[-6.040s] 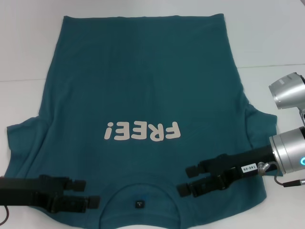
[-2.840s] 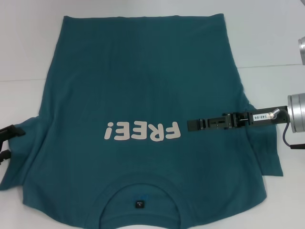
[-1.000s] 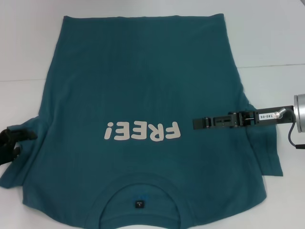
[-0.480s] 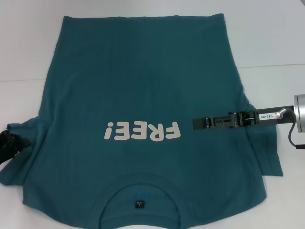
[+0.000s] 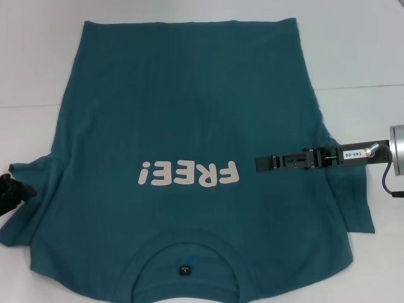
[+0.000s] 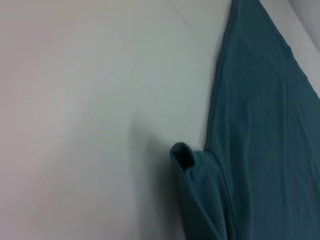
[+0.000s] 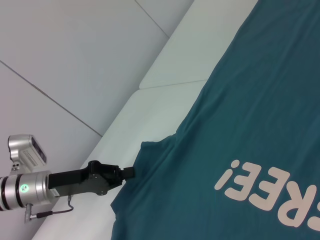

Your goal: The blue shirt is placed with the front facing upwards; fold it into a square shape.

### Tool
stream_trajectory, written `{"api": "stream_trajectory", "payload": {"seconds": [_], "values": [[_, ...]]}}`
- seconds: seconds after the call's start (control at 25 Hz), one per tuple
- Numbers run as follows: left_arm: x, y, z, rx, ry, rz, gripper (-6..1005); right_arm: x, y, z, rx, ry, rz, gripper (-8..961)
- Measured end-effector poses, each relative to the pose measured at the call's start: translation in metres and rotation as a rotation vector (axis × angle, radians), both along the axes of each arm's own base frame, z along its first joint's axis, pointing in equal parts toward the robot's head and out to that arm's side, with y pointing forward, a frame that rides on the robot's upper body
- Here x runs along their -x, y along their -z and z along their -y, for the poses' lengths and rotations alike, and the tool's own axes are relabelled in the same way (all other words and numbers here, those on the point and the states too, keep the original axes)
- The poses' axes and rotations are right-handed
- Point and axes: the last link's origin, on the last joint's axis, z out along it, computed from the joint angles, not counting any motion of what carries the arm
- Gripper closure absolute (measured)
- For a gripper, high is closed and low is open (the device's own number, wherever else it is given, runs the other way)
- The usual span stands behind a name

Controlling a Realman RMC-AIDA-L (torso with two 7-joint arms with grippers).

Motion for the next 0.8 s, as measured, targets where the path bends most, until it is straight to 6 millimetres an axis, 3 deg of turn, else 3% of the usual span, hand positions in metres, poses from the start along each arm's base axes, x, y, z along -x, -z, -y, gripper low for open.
{"api": "stream_trajectory", "payload": {"seconds": [0.4, 0.8], "values": [[-0.004, -0.015, 0.004, -0.037, 0.044, 0.086, 980, -0.002, 0.0, 0.001, -0.002, 0.006, 0.0, 12], [0.003, -0.016, 0.007, -0.042, 0.023, 0.06, 980, -0.001, 0.0, 0.0, -0.008, 0.006, -0.003, 11]]}}
